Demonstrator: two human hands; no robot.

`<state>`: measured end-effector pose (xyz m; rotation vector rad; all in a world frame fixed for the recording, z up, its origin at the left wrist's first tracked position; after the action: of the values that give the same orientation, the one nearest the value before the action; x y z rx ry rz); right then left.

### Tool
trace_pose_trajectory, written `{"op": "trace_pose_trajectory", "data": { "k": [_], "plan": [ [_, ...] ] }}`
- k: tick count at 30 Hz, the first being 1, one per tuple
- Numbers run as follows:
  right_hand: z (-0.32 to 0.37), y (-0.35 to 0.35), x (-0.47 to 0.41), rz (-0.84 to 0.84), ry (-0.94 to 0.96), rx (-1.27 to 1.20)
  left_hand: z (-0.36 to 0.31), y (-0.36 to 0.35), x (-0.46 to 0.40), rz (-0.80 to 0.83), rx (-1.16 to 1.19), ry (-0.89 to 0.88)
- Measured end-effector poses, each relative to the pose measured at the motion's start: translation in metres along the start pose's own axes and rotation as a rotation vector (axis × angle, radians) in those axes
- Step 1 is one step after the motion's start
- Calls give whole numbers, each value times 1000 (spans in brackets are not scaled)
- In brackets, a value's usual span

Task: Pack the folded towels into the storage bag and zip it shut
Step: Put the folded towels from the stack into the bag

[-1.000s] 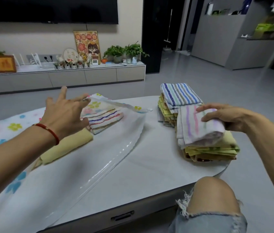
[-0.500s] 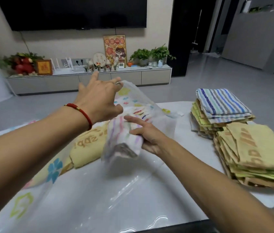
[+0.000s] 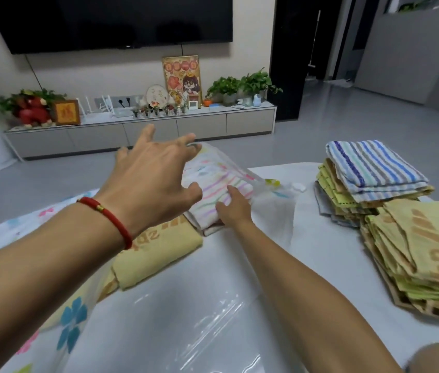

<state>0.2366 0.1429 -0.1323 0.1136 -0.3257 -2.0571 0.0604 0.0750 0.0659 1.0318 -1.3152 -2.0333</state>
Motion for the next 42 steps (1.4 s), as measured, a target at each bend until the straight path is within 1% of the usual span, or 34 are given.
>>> {"op": "trace_pose_trajectory", "data": {
  "k": [3, 5, 6, 7, 8, 10, 11, 12, 13, 14, 15, 16, 17, 18, 21, 22, 23, 24, 26, 28, 29, 31, 34, 36, 39, 40, 42],
  "plan": [
    [7, 28, 39, 97, 53, 225, -12, -13, 6, 49, -20, 5],
    [8, 61, 75, 196, 92, 398, -18, -21, 10, 98, -36, 17],
    [7, 84, 93, 205, 118, 467, -21, -23, 11, 119, -31, 20],
    [7, 112, 109, 165, 157, 523, -24, -25, 12, 134, -18, 23],
    [9, 144, 123, 72, 208, 566, -26, -27, 14, 143, -4, 28],
    [10, 220, 141, -222, 284, 595, -30, -30, 18, 153, 2, 30],
    [7, 260, 143, -366, 283, 614, -31, -31, 21, 158, -3, 29],
    [0, 296, 142, -466, 222, 672, -33, -32, 23, 166, -10, 30],
    [-12, 327, 139, -513, 68, 773, -33, -31, 26, 178, -14, 34],
    [-27, 352, 135, -507, -142, 876, -34, -31, 29, 191, -11, 40],
    [-42, 368, 135, -456, -338, 941, -33, -31, 32, 204, -3, 52],
    [-54, 376, 136, -389, -464, 981, -32, -30, 37, 213, 6, 66],
    [-63, 380, 136, -341, -496, 1019, -30, -30, 41, 217, 9, 76],
    [-66, 381, 136, -327, -467, 1065, -29, -31, 46, 219, 8, 80],
    [-56, 385, 139, -418, -269, 1160, -22, -32, 58, 228, 2, 78],
    [-51, 387, 140, -438, -210, 1129, -19, -32, 62, 232, -1, 82],
    [-47, 390, 140, -435, -181, 1029, -15, -32, 65, 229, -18, 79],
    [-43, 393, 140, -404, -195, 869, -12, -32, 68, 221, -52, 69],
    [-34, 396, 139, -271, -305, 448, -4, -33, 75, 212, -157, 41],
    [-27, 387, 146, -68, -458, 18, 1, -35, 82, 232, -261, 27],
    [-21, 380, 153, 19, -489, -136, 2, -35, 85, 240, -299, 22],
    [-9, 366, 168, 132, -460, -321, 2, -32, 89, 235, -361, 2],
    [9, 329, 192, 328, -350, -441, 4, -25, 83, 203, -397, -46],
    [21, 290, 206, 489, -307, -400, 10, -18, 75, 202, -369, -53],
    [31, 207, 212, 695, -237, -334, 19, -8, 66, 232, -311, -27],
    [36, 174, 208, 731, -205, -335, 23, -4, 63, 245, -300, -16],
    [50, 111, 194, 730, -139, -382, 26, 4, 59, 280, -290, 3]
  ]
}}
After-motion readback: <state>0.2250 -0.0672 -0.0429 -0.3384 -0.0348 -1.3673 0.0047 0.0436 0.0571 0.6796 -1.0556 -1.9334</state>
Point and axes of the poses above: each hand's wrist, its own x-axis away from the middle knuckle, its own y-axis out of the back of the hand, z = x × y, the point moved 4 cm from there along -x, towards the middle knuckle, and after that the axes turned 12 degrees about -x, right-handed, at the moved point
